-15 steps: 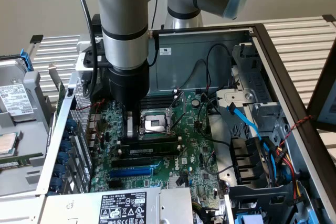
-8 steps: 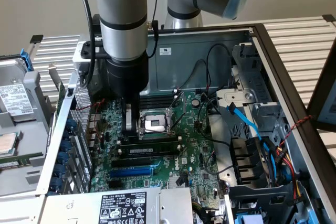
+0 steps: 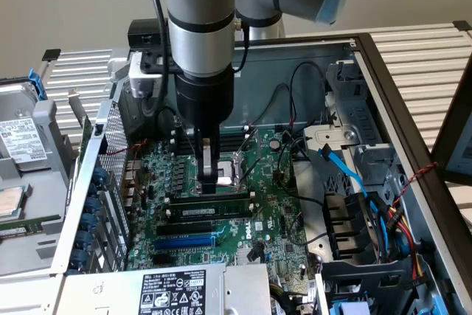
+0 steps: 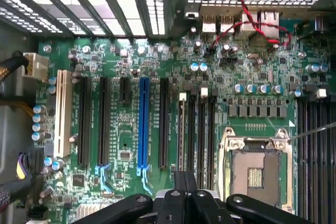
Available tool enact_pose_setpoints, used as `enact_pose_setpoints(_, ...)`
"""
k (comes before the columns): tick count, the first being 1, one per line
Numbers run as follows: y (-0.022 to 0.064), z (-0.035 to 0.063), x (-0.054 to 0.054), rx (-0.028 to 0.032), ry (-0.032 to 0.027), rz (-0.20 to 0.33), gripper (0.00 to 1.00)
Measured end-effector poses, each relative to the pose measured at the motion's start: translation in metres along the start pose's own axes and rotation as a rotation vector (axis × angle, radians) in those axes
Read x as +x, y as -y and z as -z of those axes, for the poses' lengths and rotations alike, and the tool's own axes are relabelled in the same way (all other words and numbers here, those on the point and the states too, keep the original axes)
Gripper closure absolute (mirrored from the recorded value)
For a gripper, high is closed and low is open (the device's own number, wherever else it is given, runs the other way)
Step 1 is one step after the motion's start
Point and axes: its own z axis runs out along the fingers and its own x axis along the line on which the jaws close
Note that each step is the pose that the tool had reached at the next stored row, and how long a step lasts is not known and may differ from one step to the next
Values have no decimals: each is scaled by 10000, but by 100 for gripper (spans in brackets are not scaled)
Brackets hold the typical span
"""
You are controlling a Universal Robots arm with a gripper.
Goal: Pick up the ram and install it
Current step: 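Press down the ram until it locks into place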
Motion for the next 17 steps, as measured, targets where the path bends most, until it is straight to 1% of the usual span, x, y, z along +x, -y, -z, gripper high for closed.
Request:
enact_pose_setpoints(2, 88, 4, 5, -3, 1, 1, 89)
enact_pose_setpoints(3, 104, 7, 6, -11, 6, 5, 89)
enact_pose_setpoints(17, 106, 28, 9, -11, 4, 84, 89)
